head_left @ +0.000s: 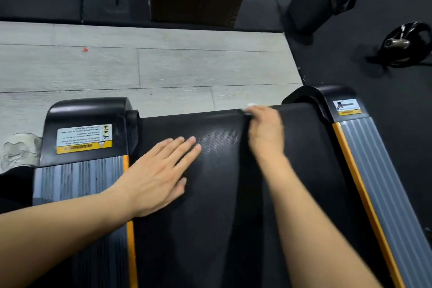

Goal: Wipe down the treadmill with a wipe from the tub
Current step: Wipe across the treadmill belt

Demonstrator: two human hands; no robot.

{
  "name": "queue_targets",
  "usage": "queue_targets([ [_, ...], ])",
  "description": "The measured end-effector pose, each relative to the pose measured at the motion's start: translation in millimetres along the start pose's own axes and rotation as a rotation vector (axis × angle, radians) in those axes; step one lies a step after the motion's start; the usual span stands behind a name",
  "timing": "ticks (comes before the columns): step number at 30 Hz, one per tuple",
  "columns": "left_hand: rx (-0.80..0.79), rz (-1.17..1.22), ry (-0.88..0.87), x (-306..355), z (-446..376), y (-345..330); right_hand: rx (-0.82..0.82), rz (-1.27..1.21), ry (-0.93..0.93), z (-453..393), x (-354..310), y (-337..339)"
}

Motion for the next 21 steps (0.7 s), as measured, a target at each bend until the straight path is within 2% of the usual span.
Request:
queue_targets([
  [3, 0.012, 0.033, 0.105, 10.9, -15.5, -9.7, -0.161, -0.194, 0.368, 21.2, -87.0, -38.3],
  [5, 0.019, 0.041, 0.128, 19.5, -20.6, -17.5, -0.238, -0.17, 0.502, 23.8, -95.7, -32.2],
  [6, 0.033, 0.052, 0.134, 22.8, -21.2, -19.8, -0.223, -0.097, 0.518, 19.8, -75.7, -21.4],
  [8, 0.07, 0.083, 0.15, 25.6, -20.6, -22.2, -0.146, 0.119, 0.403, 4.6, -2.6, 10.0],
  [11, 0.127, 0.094, 0.161, 28.3, -19.4, -25.0, -0.068, 0.384, 0.1, -6.9, 110.4, 66.9],
  [13, 0.134, 0.106, 0.164, 27.9, -20.1, -26.7, -0.062, 0.442, -0.034, -8.8, 142.4, 81.9],
  [16, 0.117, 0.108, 0.164, 26.0, -19.4, -27.9, 0.099, 0.364, -0.171, -9.8, 131.1, 71.1],
  [18, 0.116, 0.105, 0.16, 27.9, -19.3, -29.4, 0.148, 0.252, -0.084, -5.7, 100.1, 50.7],
  [21, 0.113, 0.092, 0.156, 27.6, -20.1, -28.9, 0.005, 0.198, 0.189, 1.7, 83.7, 40.8],
])
Point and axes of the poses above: each hand's wrist, its own z-axis away from the middle knuckle, its own y-axis out of the back of the hand, x = y × z, the point moved 7 cm from there along -z, towards the middle knuckle, and after that the axes turned 13 degrees about y, right-handed, at the moved point
